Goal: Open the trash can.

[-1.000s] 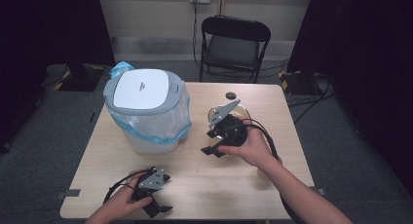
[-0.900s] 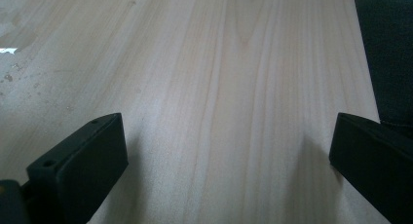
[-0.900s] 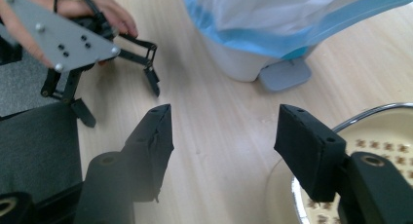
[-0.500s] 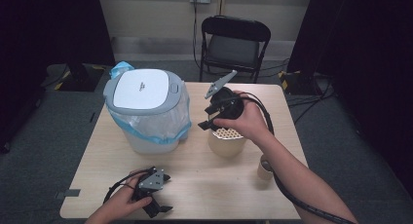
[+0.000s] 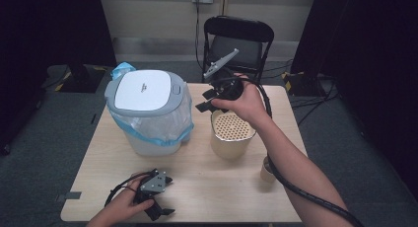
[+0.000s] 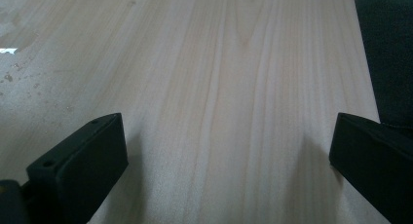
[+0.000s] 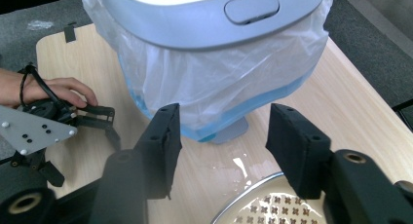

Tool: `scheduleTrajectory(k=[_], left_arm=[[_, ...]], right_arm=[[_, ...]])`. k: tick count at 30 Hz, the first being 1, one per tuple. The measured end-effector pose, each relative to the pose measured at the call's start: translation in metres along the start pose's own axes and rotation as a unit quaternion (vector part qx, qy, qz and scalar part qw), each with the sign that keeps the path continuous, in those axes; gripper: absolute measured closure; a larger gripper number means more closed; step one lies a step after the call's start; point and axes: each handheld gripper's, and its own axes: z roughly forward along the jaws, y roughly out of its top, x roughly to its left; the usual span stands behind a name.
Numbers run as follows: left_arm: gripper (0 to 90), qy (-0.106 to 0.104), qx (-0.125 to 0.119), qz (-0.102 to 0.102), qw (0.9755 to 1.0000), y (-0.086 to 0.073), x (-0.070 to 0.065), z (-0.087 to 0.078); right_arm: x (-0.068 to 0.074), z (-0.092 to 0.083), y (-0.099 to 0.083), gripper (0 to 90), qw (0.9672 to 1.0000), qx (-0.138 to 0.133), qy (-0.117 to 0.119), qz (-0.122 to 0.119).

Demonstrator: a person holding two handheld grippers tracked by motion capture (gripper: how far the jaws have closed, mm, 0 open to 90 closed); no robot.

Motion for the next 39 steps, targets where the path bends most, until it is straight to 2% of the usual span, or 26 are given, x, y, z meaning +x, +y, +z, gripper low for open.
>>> scheduleTrajectory(k=[8,15,17,26,39], left_arm=[[0.0,0.000,0.000,0.000,1.0000,0.000,0.000,0.000],[0.0,0.000,0.000,0.000,1.0000,0.000,0.000,0.000],[0.0,0.001,-0.001,0.000,1.0000,0.000,0.000,0.000],[0.0,0.000,-0.001,0.001,1.0000,0.000,0.000,0.000],[0.0,-0.002,0.000,0.003,1.0000,0.001,0.001,0.001]], right_arm=[[-0.006,0.005,0.017,56.1,1.0000,-0.005,-0.004,0.003],[-0.013,0.008,0.028,62.2,0.9996,-0.020,-0.004,0.017],[-0.014,0.010,0.032,63.3,0.9997,-0.013,-0.007,0.020],[-0.022,0.014,0.043,69.5,0.9992,-0.016,-0.013,0.035],[-0.021,0.024,0.065,76.9,0.9992,-0.018,-0.016,0.033]])
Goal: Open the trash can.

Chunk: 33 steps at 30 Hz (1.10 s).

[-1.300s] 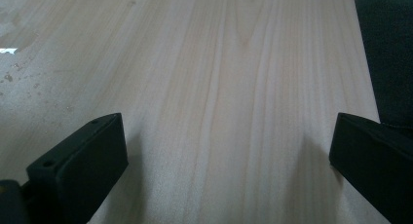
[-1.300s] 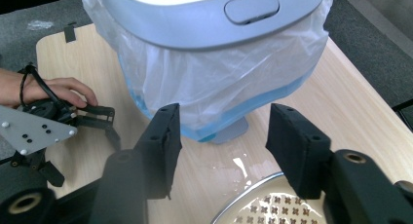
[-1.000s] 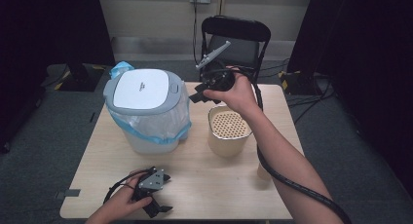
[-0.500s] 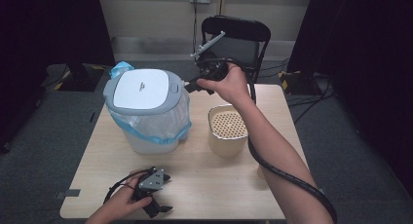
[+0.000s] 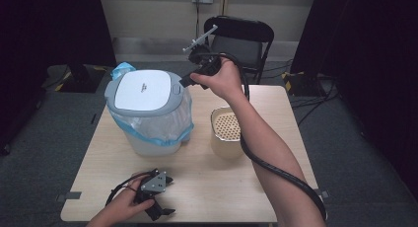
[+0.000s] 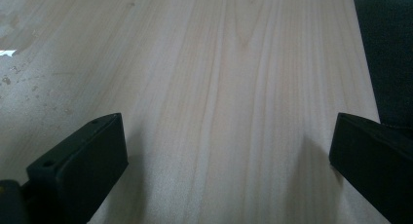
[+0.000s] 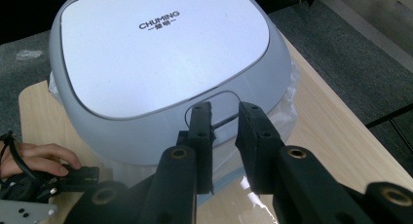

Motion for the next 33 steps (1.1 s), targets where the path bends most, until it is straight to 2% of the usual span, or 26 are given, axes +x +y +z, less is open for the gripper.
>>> scheduleTrajectory(k=[13,19,27,33], left_arm=[[0.0,0.002,0.000,0.003,1.0000,0.000,0.000,0.000],[0.0,0.000,0.000,0.000,1.0000,0.000,0.000,0.000],[0.0,0.000,0.000,0.000,1.0000,0.000,0.000,0.000],[0.0,0.000,0.000,0.000,1.0000,0.000,0.000,0.000]], right_arm=[[-0.002,0.020,0.003,83.2,0.9999,-0.007,0.001,0.010],[0.000,0.030,0.002,85.3,1.0000,-0.001,0.004,0.001],[-0.001,0.033,0.001,86.1,1.0000,-0.006,0.000,0.005],[-0.004,0.038,-0.003,87.2,0.9996,-0.021,0.011,0.012]])
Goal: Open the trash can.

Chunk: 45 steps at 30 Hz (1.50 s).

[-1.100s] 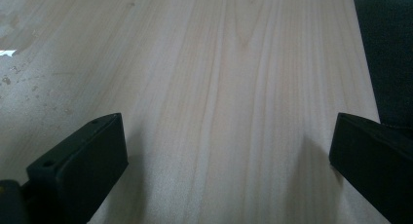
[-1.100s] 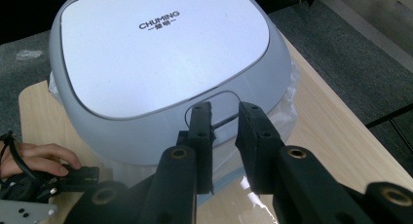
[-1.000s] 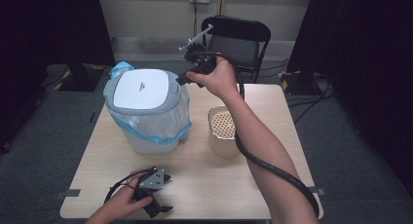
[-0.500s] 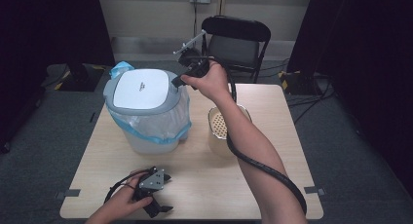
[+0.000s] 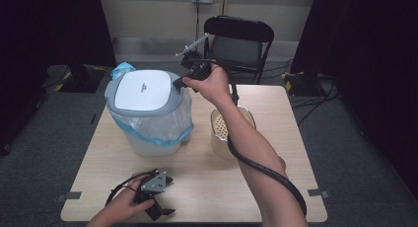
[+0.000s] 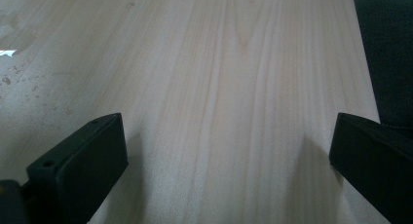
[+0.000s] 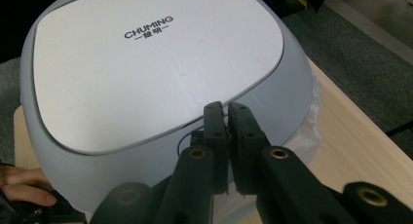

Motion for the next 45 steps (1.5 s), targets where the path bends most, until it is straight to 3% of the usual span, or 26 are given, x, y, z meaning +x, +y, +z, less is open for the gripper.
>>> scheduleTrajectory(k=[25,26,31,34,42,45], left_arm=[[0.0,0.000,-0.002,-0.003,1.0000,0.000,0.000,0.000],[0.0,0.000,-0.002,-0.003,1.0000,0.000,0.000,0.000],[0.0,0.000,0.000,0.000,1.0000,0.000,0.000,0.000],[0.0,0.000,0.000,0.000,1.0000,0.000,0.000,0.000],[0.0,0.000,0.002,-0.001,1.0000,0.000,0.000,0.000],[0.0,0.000,0.002,-0.001,1.0000,0.000,0.000,0.000]], right_arm=[[0.005,-0.001,0.002,90.0,0.9991,0.033,-0.010,-0.026],[0.005,-0.002,0.002,87.2,0.9989,0.034,-0.019,-0.027],[0.001,-0.007,-0.003,71.7,0.9997,0.014,-0.020,-0.008],[0.001,-0.012,-0.005,58.2,0.9997,-0.001,-0.024,0.001],[0.005,-0.028,-0.018,34.9,0.9994,-0.013,-0.031,0.002],[0.007,-0.034,-0.025,30.3,0.9993,-0.016,-0.035,0.004]])
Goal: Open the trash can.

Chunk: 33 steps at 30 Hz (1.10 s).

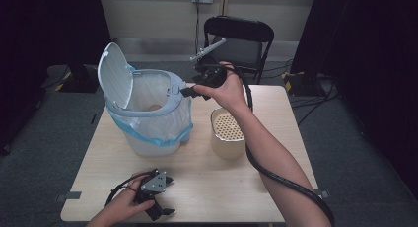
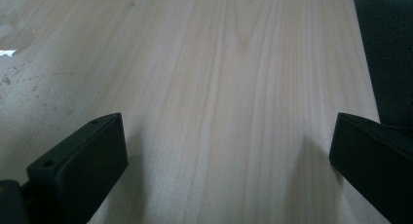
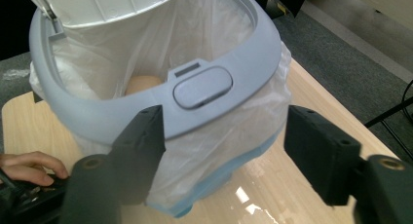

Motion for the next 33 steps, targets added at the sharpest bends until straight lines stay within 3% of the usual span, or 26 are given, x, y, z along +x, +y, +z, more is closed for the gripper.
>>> scheduleTrajectory(k=[6,12,33], left_arm=[[0.0,0.000,0.000,0.000,1.0000,0.000,0.000,0.000],[0.0,0.002,-0.001,0.004,1.0000,0.000,0.000,0.000],[0.0,0.002,-0.001,0.004,1.0000,0.000,0.000,0.000]], right_arm=[[0.002,-0.008,-0.018,21.4,1.0000,0.006,-0.003,0.001],[0.004,-0.015,-0.033,14.9,1.0000,-0.005,-0.001,0.006],[0.006,-0.024,-0.076,15.1,0.9999,-0.002,0.005,0.011]])
